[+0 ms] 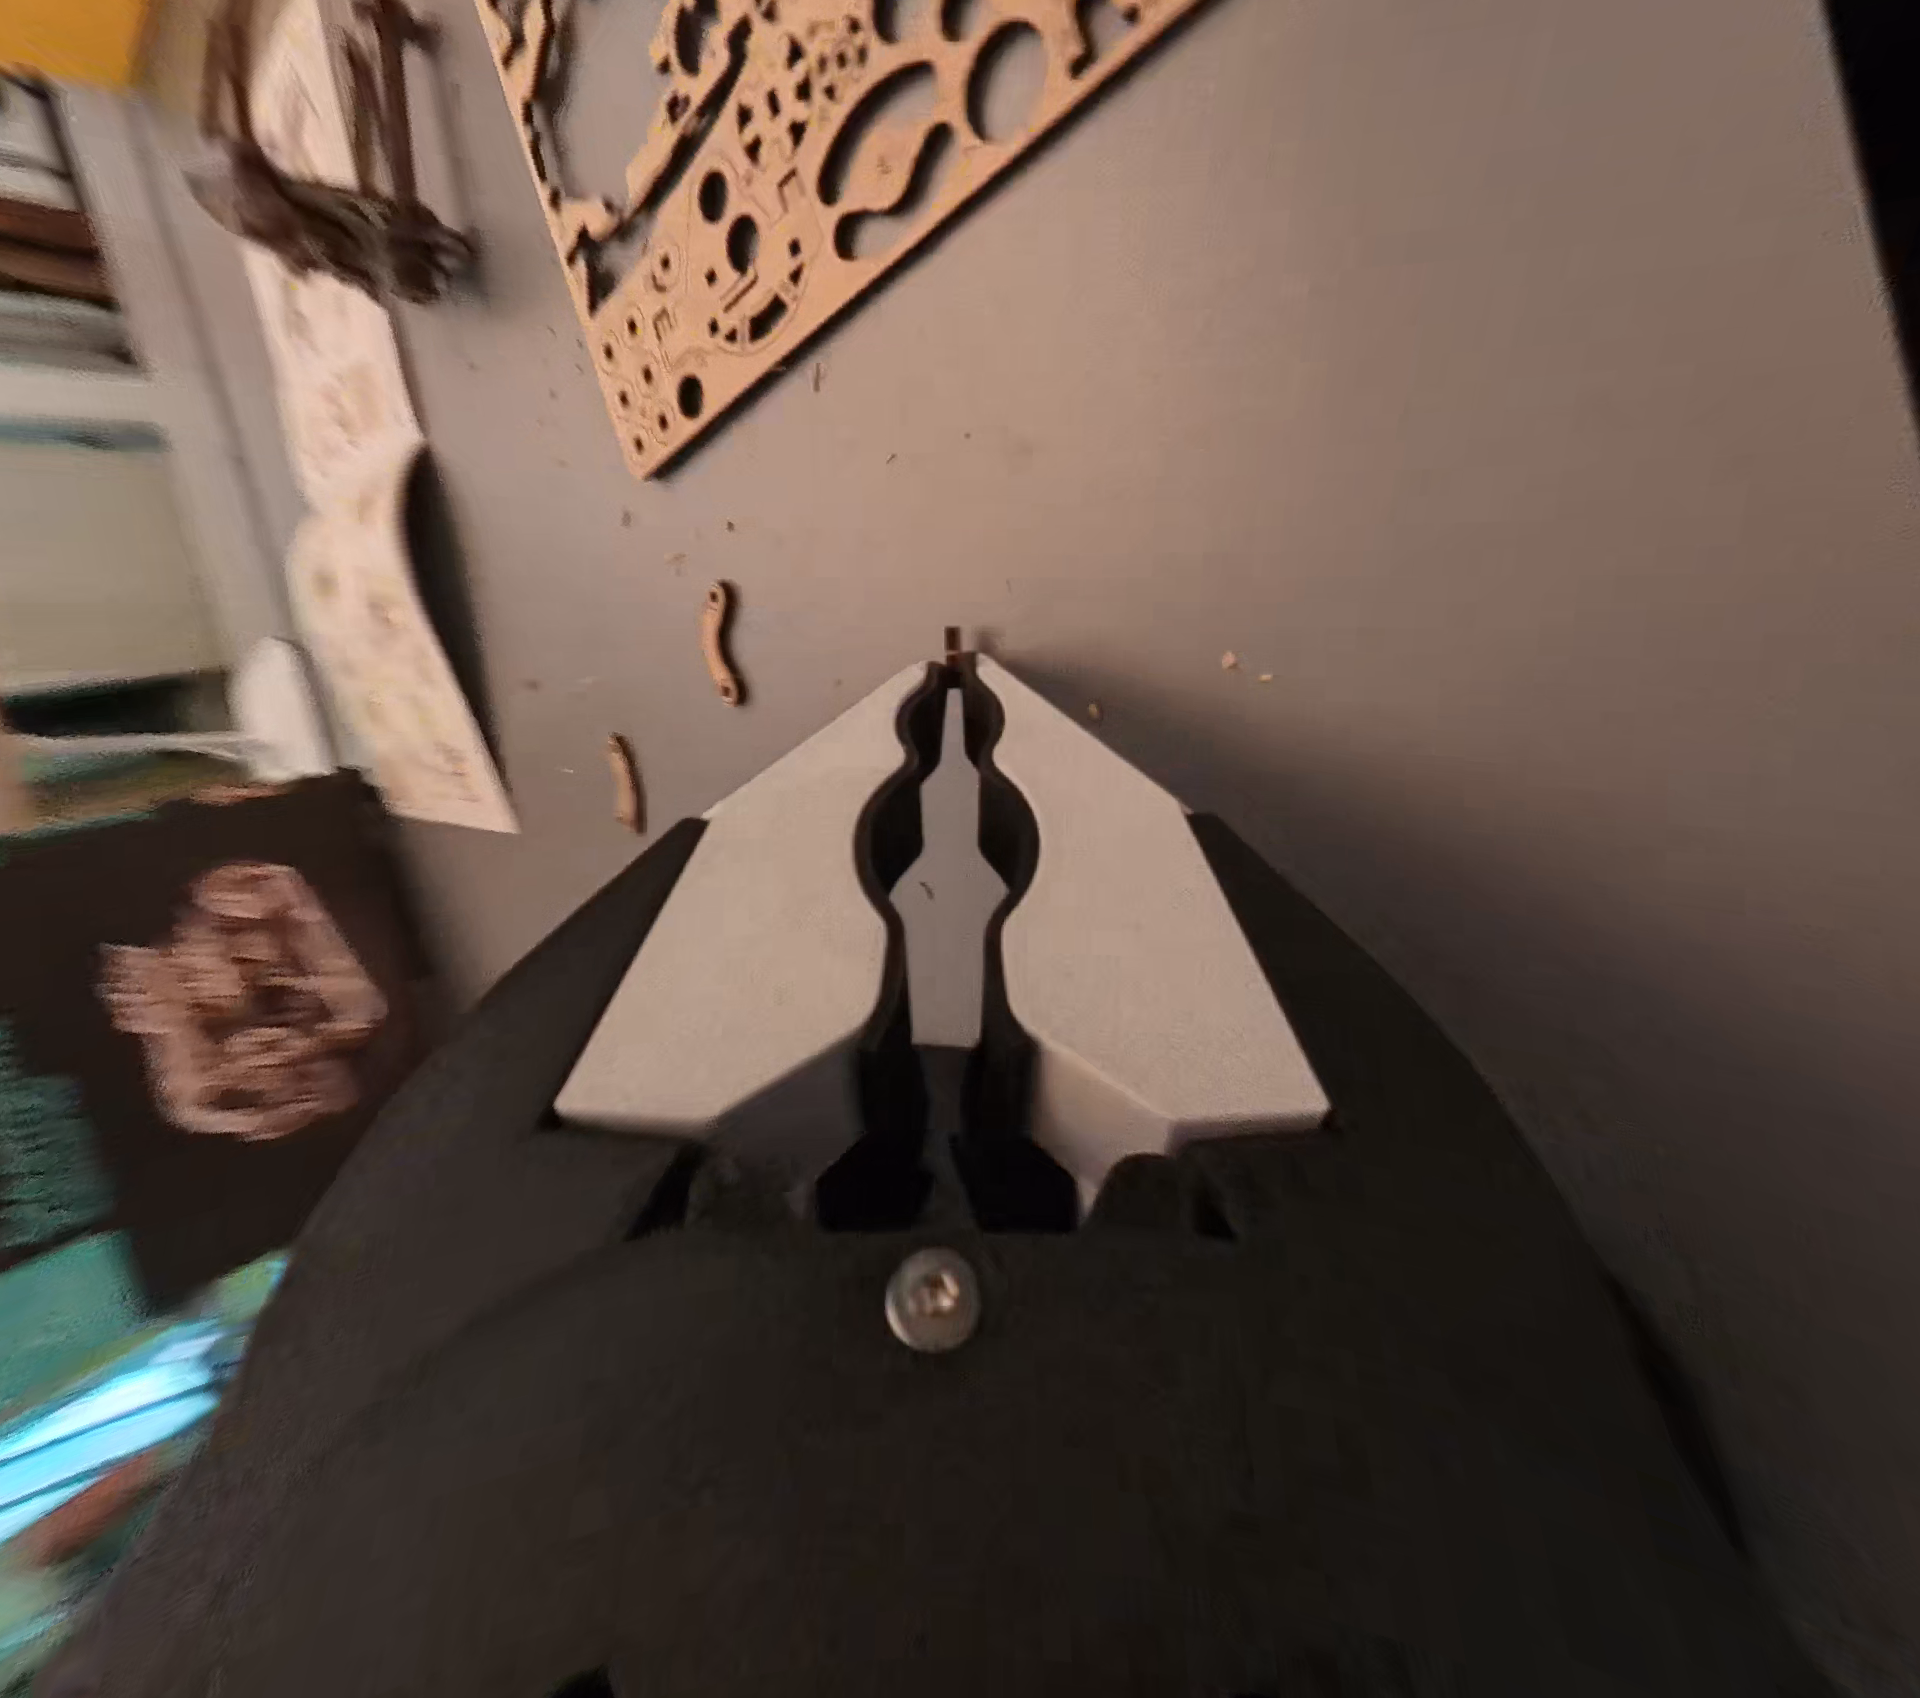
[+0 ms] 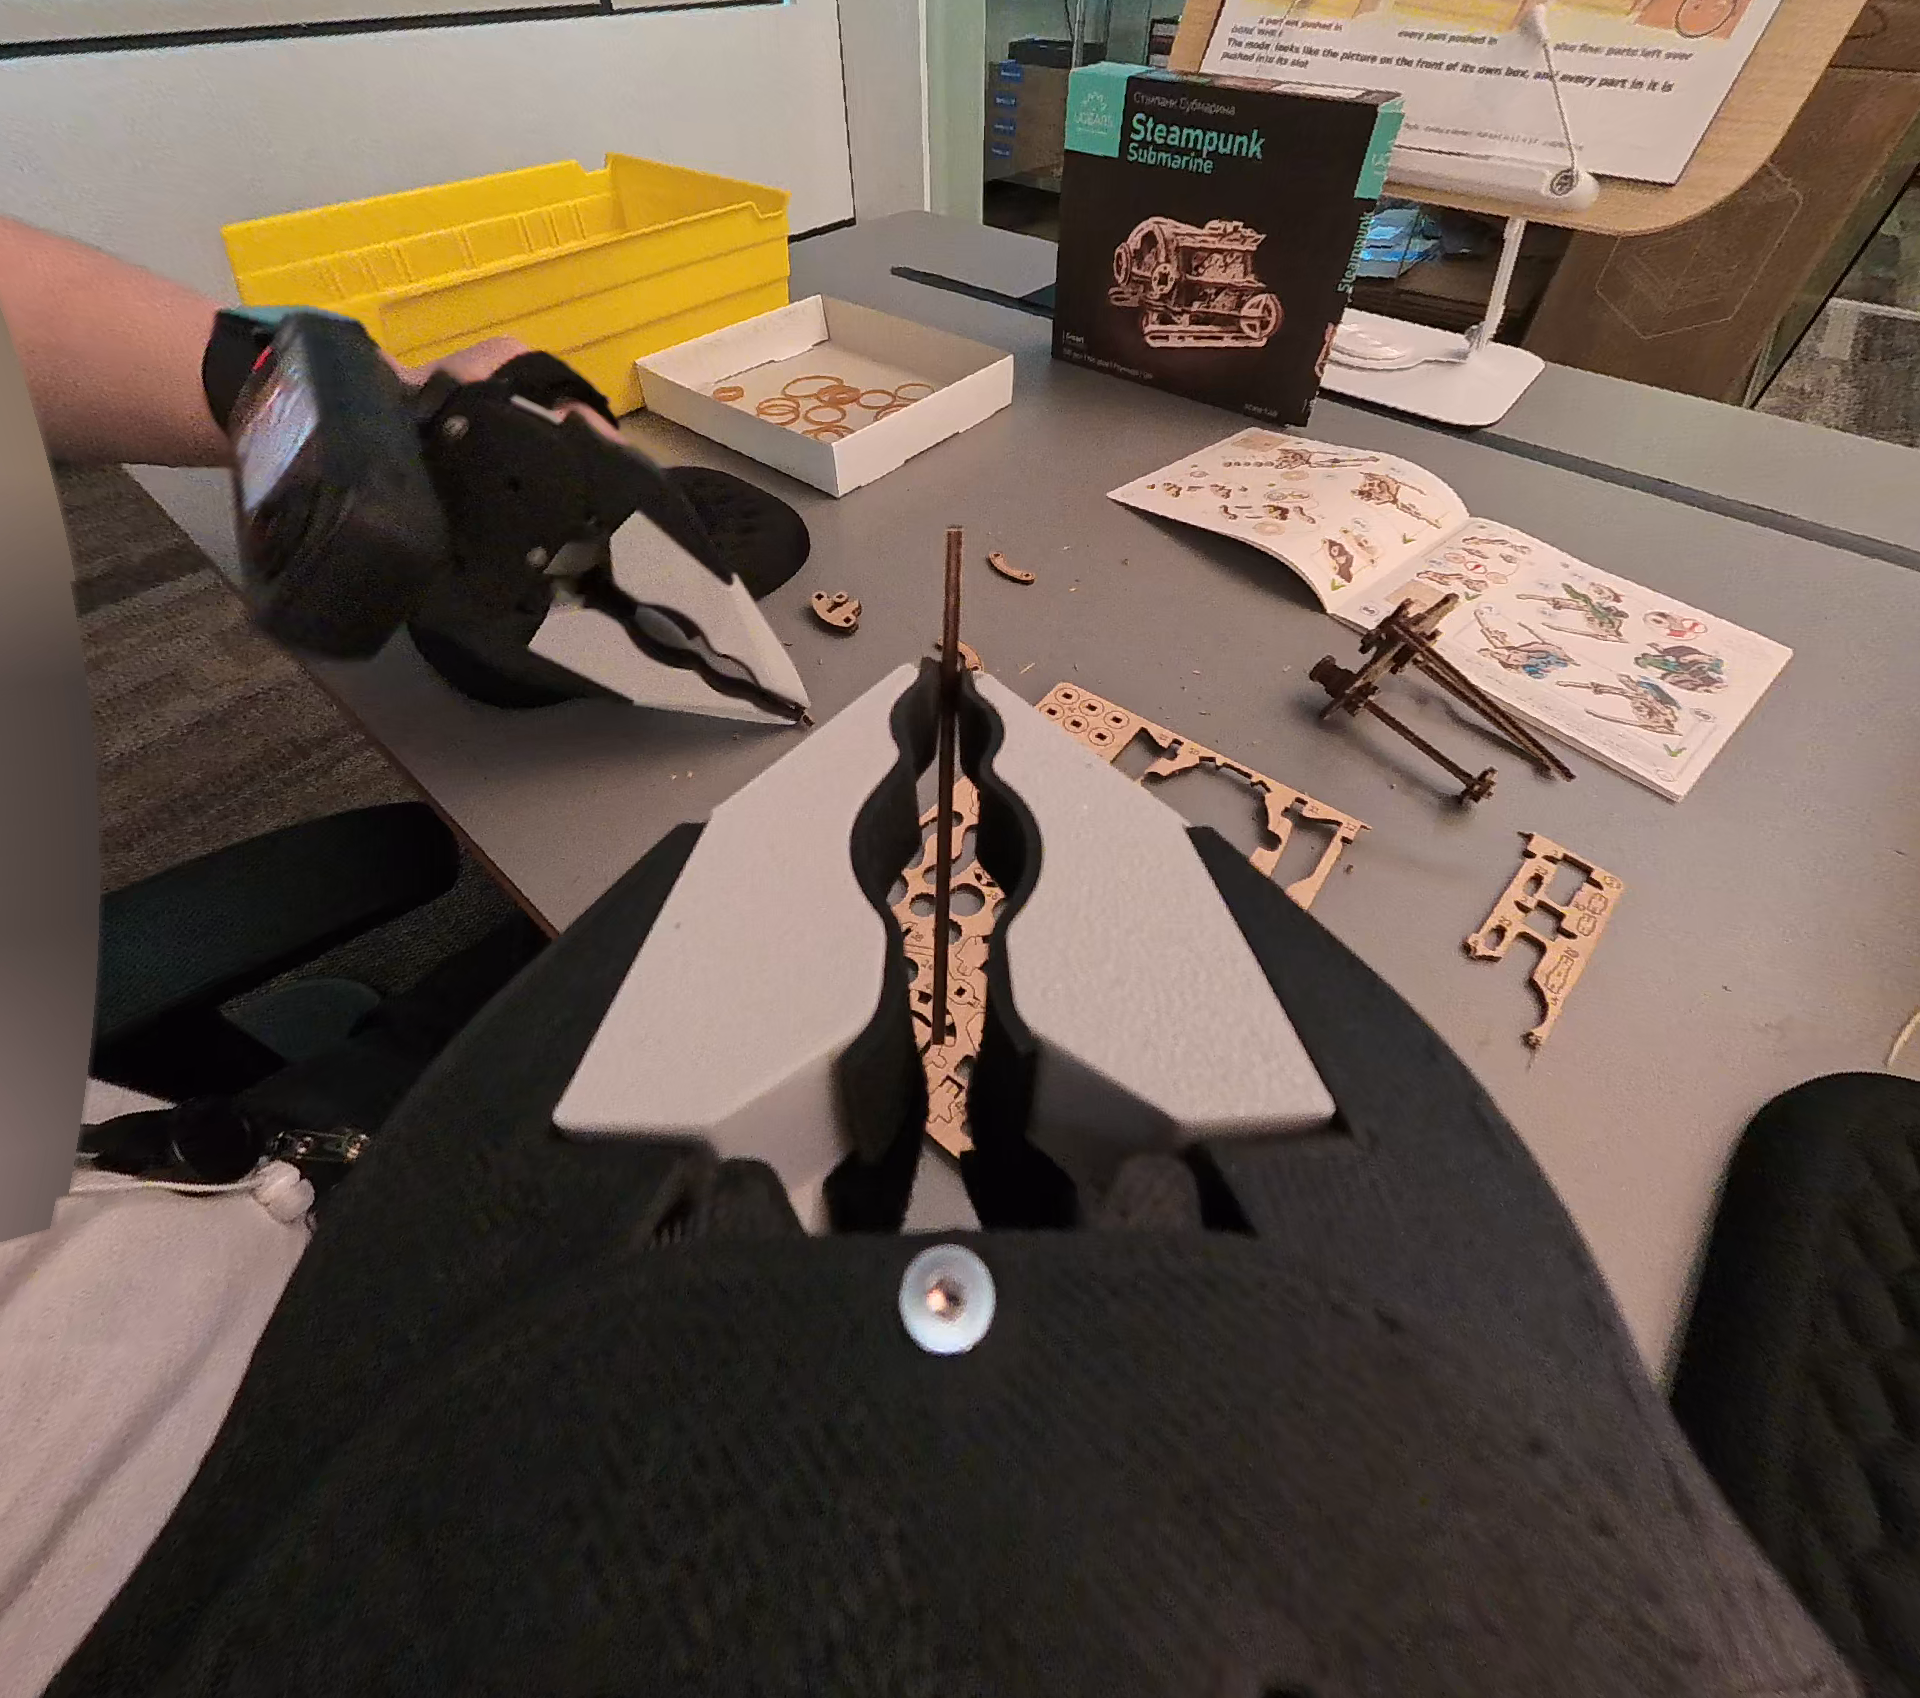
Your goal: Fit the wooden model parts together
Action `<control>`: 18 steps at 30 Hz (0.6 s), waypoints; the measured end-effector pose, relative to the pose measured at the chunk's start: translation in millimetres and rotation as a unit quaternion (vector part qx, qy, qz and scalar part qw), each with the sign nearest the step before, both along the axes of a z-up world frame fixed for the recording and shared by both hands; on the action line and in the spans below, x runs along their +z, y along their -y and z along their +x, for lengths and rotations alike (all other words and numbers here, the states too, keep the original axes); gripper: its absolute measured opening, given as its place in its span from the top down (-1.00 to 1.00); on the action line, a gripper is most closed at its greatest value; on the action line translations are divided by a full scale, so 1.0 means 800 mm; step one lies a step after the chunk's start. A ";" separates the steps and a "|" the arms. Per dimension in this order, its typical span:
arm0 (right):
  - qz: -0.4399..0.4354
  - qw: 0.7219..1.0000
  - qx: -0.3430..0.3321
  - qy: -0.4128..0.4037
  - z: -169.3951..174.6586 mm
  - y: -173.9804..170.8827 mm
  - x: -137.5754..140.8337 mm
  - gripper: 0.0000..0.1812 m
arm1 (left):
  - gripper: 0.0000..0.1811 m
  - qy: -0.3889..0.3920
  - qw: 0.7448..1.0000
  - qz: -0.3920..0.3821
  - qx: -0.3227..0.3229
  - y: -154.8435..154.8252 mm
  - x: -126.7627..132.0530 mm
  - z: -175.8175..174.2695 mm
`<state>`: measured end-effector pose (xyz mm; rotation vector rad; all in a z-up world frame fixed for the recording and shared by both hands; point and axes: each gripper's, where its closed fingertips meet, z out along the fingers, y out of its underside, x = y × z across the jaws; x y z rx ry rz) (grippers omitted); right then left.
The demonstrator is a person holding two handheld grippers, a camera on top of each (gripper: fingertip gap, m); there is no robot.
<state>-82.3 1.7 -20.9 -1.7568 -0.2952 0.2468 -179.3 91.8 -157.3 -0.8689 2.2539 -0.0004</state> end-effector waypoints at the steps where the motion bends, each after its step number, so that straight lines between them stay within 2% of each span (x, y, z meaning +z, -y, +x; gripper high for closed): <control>1: 0.000 1.000 0.001 0.000 -0.001 0.000 0.000 0.99 | 0.99 0.003 0.999 0.043 -0.021 0.001 0.000 0.000; 6: 0.001 1.000 0.003 0.000 -0.003 0.001 0.001 0.99 | 1.00 -0.002 0.974 0.196 -0.115 0.008 -0.002 -0.002; 9: 0.003 1.000 0.003 0.001 -0.003 0.002 0.002 0.99 | 1.00 -0.004 0.956 0.252 -0.150 0.007 -0.002 -0.002; 14: 0.007 1.000 0.002 0.000 -0.002 0.004 0.004 0.99 | 1.00 -0.008 0.941 0.288 -0.179 0.008 -0.002 -0.002; 18: 0.009 1.000 0.000 -0.001 0.000 0.006 0.005 0.99 | 1.00 -0.011 0.942 0.283 -0.180 0.009 -0.002 -0.002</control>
